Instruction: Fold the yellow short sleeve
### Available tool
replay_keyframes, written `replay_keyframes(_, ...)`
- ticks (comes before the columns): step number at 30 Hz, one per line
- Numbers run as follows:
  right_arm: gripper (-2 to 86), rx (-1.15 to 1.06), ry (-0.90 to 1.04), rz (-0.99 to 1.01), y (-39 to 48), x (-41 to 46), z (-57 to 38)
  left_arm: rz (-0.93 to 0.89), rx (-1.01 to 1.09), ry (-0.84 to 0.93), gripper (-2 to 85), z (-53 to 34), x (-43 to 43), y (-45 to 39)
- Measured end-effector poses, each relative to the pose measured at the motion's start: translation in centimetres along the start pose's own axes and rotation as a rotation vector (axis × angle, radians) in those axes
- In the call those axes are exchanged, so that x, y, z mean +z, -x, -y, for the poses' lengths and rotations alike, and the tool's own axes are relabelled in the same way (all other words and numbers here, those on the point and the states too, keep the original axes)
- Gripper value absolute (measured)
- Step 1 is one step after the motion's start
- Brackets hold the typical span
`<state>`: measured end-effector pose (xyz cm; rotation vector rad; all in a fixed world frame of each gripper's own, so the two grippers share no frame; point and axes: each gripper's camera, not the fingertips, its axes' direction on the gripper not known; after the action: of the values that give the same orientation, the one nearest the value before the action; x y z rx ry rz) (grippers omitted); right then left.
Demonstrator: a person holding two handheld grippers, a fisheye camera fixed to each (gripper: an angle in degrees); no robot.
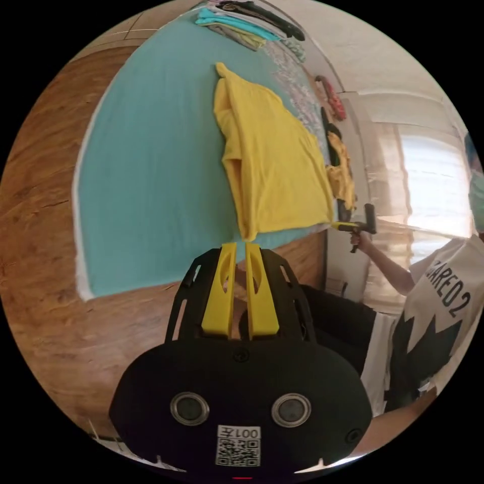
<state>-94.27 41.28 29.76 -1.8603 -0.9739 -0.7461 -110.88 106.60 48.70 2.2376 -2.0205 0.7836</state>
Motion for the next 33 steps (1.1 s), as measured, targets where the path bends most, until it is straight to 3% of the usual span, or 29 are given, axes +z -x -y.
replay_keyframes(2, 3.1, -0.019, 0.036, -0.065, 0.2, -1.2, 0.0, 0.151, 0.057, 0.009, 0.4, 0.0, -0.5, -2.3)
replay_keyframes(4, 5.8, -0.056, -0.014, -0.165, 0.7, -4.0, 1.3, 0.365, 0.244, 0.038, 1.8, 1.3, 0.4, -7.7)
replay_keyframes(6, 8.1, -0.085, -0.092, -0.254, 0.7, -6.1, 3.2, 0.443, 0.419, 0.047, 3.7, 3.0, 2.8, -12.2)
replay_keyframes(11, 11.0, -0.070, -0.263, -0.291, -2.6, -8.7, 11.4, 0.320, 0.703, 0.075, 5.2, 7.4, 13.6, -22.9)
replay_keyframes(15, 12.9, -0.016, -0.212, -0.302, -6.2, -7.1, 17.6, 0.472, 0.899, 0.147, 10.7, 8.5, 23.4, -29.3)
replay_keyframes(19, 11.9, 0.037, -0.182, -0.359, -8.2, -5.1, 19.6, 0.654, 1.069, 0.186, 10.7, 7.1, 29.2, -31.7)
replay_keyframes(24, 4.4, 0.005, -0.226, -0.274, -9.9, -5.0, 19.3, 0.686, 1.068, 0.155, 6.9, 6.1, 30.8, -32.2)
replay_keyframes(33, 2.0, -0.114, -0.247, -0.472, -13.0, -6.7, 15.6, 0.603, 1.013, 0.181, 5.5, 6.9, 32.1, -32.9)
